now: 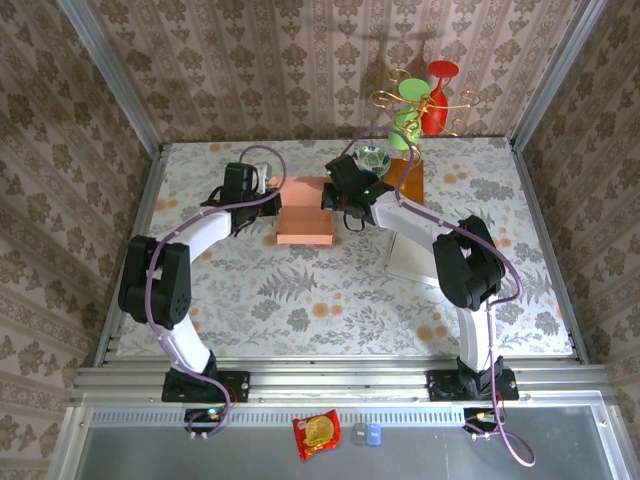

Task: Fold the paper box

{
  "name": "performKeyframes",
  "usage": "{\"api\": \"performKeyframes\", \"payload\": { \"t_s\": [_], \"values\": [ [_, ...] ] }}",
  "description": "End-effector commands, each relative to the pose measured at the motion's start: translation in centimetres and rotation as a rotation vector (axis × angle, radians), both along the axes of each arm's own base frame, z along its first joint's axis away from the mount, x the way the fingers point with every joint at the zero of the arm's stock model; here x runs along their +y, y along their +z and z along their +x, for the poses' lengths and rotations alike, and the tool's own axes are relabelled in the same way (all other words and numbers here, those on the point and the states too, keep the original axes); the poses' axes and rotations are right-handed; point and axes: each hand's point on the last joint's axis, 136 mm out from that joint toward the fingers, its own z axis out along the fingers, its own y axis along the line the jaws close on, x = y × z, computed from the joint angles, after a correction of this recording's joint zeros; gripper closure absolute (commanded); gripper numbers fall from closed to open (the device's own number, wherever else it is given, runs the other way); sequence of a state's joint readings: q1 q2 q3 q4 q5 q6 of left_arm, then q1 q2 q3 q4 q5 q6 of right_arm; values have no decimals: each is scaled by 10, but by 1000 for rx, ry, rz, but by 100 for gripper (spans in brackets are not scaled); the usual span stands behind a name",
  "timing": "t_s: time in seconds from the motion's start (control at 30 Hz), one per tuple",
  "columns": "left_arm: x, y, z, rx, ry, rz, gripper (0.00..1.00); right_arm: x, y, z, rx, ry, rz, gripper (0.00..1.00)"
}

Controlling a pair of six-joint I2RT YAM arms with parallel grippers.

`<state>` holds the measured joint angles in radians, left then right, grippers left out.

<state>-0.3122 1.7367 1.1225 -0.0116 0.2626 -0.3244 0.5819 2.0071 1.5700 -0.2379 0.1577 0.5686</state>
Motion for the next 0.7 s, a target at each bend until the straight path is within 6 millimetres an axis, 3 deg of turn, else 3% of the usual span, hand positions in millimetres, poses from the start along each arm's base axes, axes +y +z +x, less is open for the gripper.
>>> {"api": "performKeyframes", "payload": {
  "t_s": [0.0,0.33,0.5,0.67],
  "values": [
    [-15,0,-4,-3,-49,-78,100,11,11,-8,-41,-3,52,100],
    [-15,-19,-20,23,-60,-99,100,13,-8,-23,-64,7,45,100],
    [-9,-25,-28,30,-35,-63,100,11,-9,-32,-11,-3,36,100],
    [-2,-31,-33,31,3,-6,100,11,2,-50,102,-26,96,78]
  ]
}}
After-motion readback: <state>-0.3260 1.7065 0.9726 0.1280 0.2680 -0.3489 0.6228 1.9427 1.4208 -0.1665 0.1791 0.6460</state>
